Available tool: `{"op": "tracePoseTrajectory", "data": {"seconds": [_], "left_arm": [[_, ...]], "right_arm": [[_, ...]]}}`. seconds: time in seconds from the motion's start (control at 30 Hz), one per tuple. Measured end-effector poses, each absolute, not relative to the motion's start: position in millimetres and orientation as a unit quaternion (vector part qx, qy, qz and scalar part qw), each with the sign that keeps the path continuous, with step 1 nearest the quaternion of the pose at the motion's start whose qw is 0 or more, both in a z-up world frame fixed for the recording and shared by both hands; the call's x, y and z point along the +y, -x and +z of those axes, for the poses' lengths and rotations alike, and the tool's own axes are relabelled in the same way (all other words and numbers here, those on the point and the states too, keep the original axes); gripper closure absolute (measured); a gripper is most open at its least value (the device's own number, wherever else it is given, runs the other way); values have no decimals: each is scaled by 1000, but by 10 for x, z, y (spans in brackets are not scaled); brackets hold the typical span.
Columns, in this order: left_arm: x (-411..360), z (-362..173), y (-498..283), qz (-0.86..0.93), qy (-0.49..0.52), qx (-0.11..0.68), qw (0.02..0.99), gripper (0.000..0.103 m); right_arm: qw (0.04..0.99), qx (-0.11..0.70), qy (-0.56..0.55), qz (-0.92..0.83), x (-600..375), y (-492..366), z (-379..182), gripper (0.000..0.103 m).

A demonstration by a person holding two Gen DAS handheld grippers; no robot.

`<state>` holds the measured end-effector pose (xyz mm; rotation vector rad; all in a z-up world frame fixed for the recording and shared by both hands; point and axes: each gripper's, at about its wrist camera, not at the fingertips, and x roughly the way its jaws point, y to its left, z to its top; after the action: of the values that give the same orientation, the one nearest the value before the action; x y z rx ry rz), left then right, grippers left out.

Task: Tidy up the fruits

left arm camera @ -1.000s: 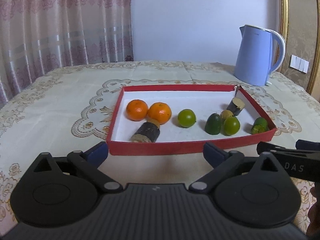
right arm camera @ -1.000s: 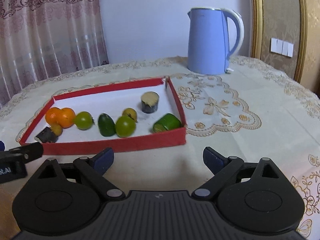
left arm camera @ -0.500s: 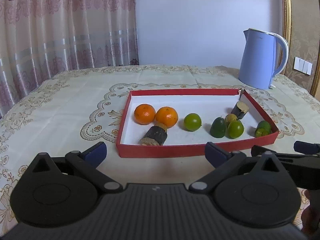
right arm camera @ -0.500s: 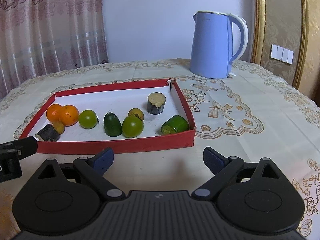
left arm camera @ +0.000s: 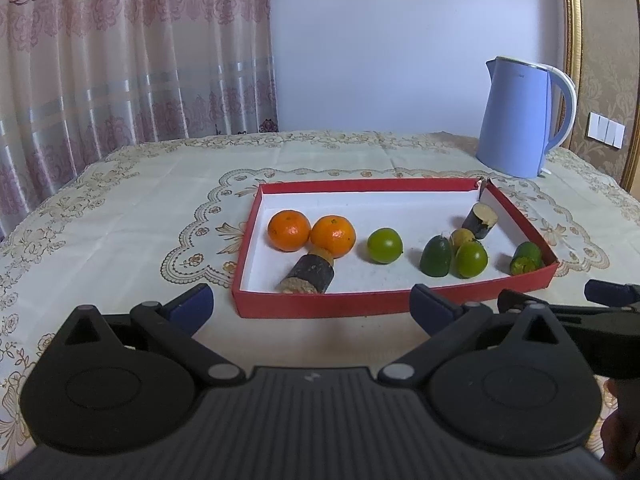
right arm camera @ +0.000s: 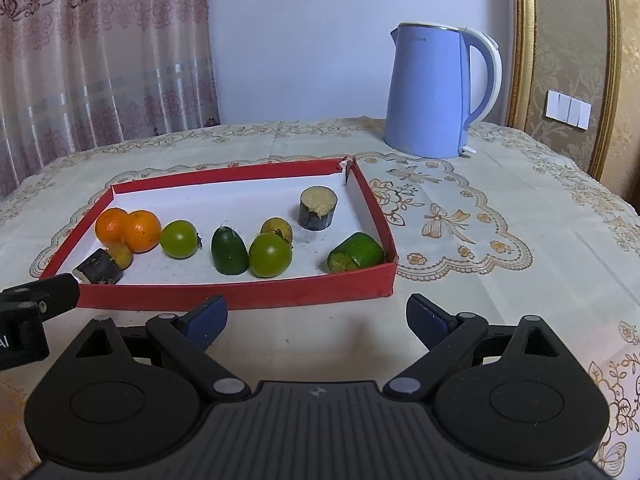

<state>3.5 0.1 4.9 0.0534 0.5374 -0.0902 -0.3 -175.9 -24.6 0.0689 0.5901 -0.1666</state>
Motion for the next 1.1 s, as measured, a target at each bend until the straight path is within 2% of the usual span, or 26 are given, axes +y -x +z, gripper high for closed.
{"op": "tracePoseTrajectory", "data": {"seconds": [1.1], "left_arm": [[-31,42,-88,-46,-38,260,964,0]], "right_arm": [[952,296,-31,-75,-1722,-100,-264,6]]}}
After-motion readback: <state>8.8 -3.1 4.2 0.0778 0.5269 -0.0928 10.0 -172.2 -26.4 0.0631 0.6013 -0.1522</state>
